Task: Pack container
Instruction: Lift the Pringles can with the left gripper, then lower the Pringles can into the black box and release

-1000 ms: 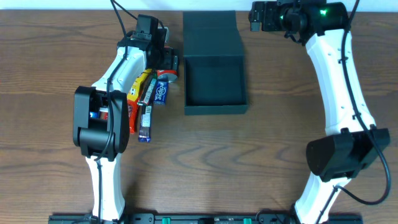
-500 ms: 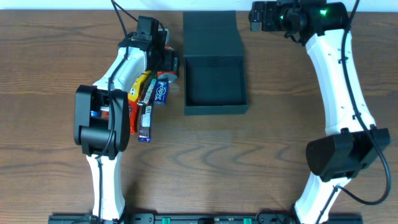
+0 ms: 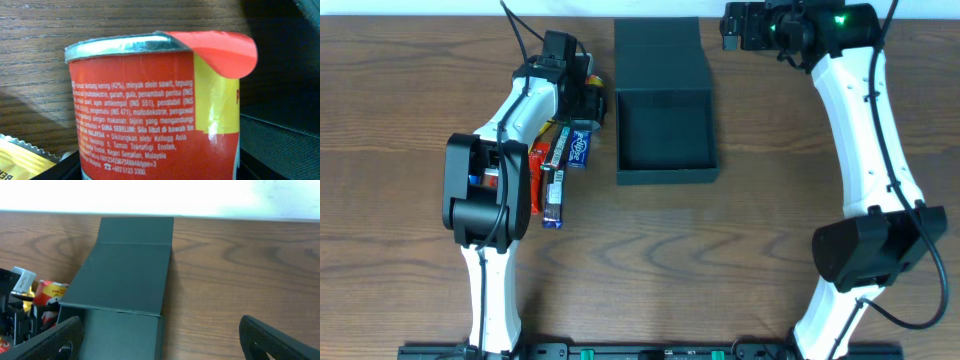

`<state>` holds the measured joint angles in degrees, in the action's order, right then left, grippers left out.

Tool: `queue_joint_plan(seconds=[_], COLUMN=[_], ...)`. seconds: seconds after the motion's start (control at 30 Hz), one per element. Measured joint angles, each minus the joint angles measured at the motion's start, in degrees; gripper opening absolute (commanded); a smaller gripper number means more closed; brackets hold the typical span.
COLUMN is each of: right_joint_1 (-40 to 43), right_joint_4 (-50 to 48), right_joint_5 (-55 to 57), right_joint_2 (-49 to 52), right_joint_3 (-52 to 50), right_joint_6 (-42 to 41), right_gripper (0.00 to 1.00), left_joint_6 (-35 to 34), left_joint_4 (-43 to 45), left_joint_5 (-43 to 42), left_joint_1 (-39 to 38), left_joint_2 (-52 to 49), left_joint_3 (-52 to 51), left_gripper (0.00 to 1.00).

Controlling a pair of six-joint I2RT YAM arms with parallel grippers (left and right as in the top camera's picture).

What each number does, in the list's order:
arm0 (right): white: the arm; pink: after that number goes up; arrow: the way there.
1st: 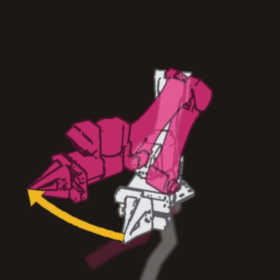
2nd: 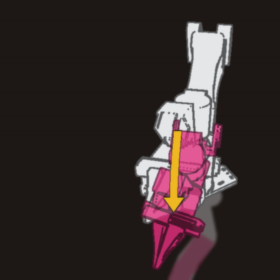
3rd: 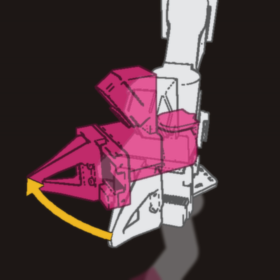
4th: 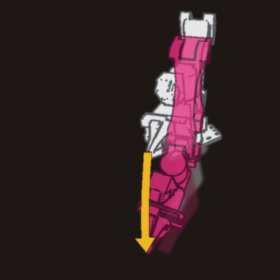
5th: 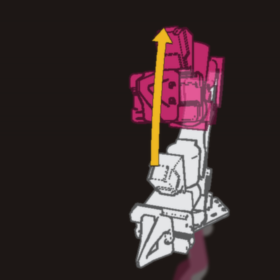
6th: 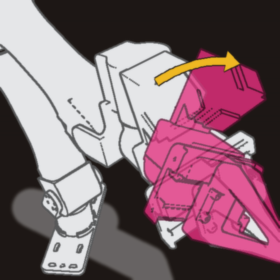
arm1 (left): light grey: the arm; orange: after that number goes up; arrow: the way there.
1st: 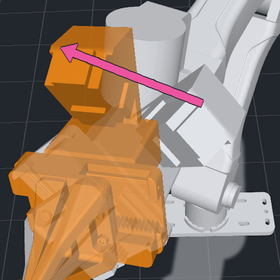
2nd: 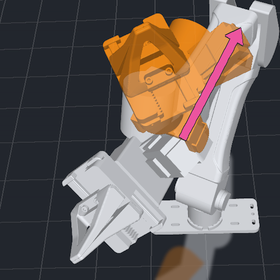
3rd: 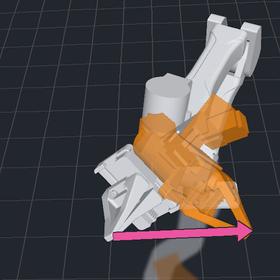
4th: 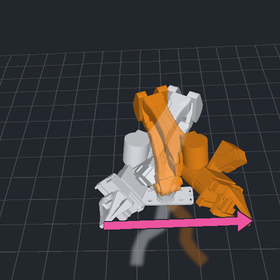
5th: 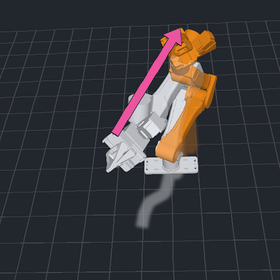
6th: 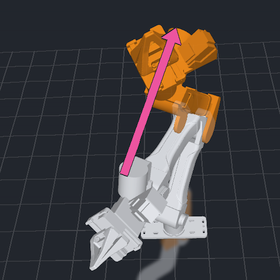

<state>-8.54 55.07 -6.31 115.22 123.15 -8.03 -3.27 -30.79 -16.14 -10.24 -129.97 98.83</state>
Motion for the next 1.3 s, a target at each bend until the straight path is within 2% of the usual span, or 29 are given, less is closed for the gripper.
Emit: queue_joint_plan(seconds=[0.1,0.33,0.8,0.97,1.3], right_joint_1=[0.0,0.0,0.9,5.1,10.3], right_joint_4=[0.0,0.0,0.0,0.3,1.1], right_joint_5=[0.0,0.0,1.0,1.3,2.3], right_joint_2=[0.0,0.0,0.0,0.0,0.0], right_joint_3=[0.0,0.0,0.0,0.0,0.0], right_joint_6=[0.0,0.0,-0.5,-2.3,-3.3], right_gripper=[0.99,0.99,0.99,0.99,0.99], left_joint_6=[-0.4,-1.1,-1.2,-1.6,-10.9], left_joint_4=[0.0,-1.0,-13.7,-16.8,-20.3], left_joint_5=[0.0,0.0,3.0,3.3,3.1], left_joint_1=[0.0,0.0,-0.5,-4.7,-15.8], left_joint_2=[0.0,-0.1,-0.1,-0.1,-0.1], left_joint_3=[0.0,2.0,22.8,26.7,27.3], left_gripper=[0.66,0.68,0.64,0.64,0.64])
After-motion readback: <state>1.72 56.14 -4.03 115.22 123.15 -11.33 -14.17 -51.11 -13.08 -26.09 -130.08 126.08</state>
